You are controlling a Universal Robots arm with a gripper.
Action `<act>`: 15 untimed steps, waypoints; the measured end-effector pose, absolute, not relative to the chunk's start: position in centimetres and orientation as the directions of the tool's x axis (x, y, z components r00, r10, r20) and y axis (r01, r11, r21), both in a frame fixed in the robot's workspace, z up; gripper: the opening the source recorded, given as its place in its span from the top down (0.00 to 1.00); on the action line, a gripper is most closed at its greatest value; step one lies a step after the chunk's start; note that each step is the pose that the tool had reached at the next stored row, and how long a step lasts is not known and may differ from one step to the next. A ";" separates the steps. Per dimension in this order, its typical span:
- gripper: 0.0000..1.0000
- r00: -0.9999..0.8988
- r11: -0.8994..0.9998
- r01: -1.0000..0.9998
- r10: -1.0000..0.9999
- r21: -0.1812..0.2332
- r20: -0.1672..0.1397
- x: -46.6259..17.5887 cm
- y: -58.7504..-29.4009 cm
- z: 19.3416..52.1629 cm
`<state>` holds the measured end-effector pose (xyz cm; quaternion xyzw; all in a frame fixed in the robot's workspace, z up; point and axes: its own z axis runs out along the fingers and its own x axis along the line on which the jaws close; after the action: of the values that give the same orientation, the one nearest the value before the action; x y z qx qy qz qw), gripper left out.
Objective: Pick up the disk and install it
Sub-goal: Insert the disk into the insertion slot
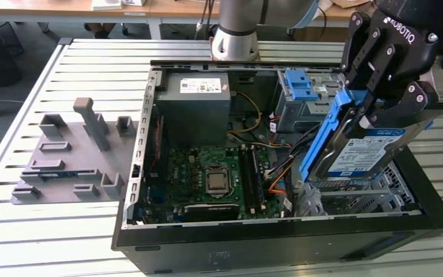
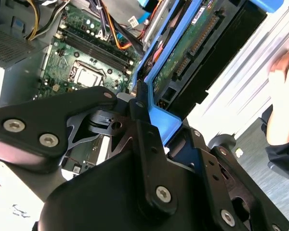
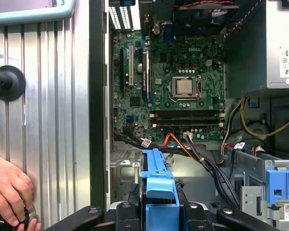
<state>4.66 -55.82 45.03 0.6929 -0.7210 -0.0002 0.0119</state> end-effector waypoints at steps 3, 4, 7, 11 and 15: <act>0.64 -0.039 0.040 -0.999 -0.999 0.017 0.017 5.1 -55.8 45.0; 0.64 -0.039 0.040 -0.999 -0.999 0.017 0.017 5.2 -55.8 44.9; 0.64 -0.039 0.040 -0.999 -0.999 0.017 0.017 5.5 -55.8 44.8; 0.64 -0.039 0.040 -0.999 -0.999 0.017 0.017 5.7 -55.8 44.7; 0.64 -0.039 0.040 -0.999 -0.999 0.017 0.017 5.7 -55.8 44.7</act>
<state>5.71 -55.81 44.72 0.6929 -0.7209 -0.0002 0.0120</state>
